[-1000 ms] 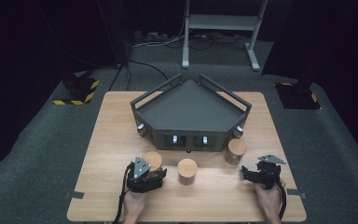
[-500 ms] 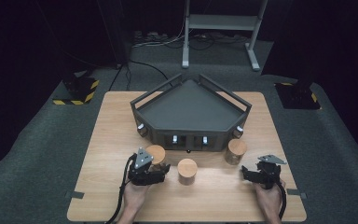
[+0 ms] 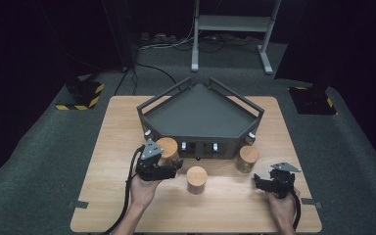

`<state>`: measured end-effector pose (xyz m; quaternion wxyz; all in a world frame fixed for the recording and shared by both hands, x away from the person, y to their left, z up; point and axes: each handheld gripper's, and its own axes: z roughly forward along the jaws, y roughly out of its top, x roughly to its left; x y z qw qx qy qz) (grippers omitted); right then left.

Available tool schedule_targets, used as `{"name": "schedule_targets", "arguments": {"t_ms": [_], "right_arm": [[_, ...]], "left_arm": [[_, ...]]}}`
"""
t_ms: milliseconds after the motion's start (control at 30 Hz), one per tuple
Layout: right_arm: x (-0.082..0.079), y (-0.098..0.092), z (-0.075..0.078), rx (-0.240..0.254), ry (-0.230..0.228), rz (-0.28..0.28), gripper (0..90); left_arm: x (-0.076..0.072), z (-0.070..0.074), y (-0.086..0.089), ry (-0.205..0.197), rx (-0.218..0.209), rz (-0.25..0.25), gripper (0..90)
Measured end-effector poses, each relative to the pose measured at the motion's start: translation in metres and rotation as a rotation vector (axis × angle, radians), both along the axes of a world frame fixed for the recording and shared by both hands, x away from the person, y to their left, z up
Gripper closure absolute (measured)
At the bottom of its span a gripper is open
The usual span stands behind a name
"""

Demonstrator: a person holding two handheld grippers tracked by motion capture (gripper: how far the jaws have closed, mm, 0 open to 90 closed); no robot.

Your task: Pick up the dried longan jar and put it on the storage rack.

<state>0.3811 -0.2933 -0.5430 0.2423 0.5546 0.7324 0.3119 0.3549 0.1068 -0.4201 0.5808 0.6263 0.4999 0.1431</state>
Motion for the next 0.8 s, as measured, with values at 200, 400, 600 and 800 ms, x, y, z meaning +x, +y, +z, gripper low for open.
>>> {"name": "schedule_targets", "arguments": {"t_ms": [200, 400, 600, 800], "right_arm": [[0.0, 0.0, 0.0, 0.0, 0.0, 0.0, 5.9], [0.0, 0.0, 0.0, 0.0, 0.0, 0.0, 5.8], [0.0, 0.0, 0.0, 0.0, 0.0, 0.0, 5.8], [0.0, 0.0, 0.0, 0.0, 0.001, -0.001, 5.8]], "left_arm": [[0.007, 0.015, -0.002, -0.014, -0.016, -0.002, 26.2], [0.018, 0.029, -0.004, -0.013, -0.024, -0.002, 26.2], [0.029, 0.044, -0.007, -0.021, -0.02, -0.002, 26.2], [0.042, 0.058, -0.01, -0.026, -0.018, 0.007, 26.2]]}}
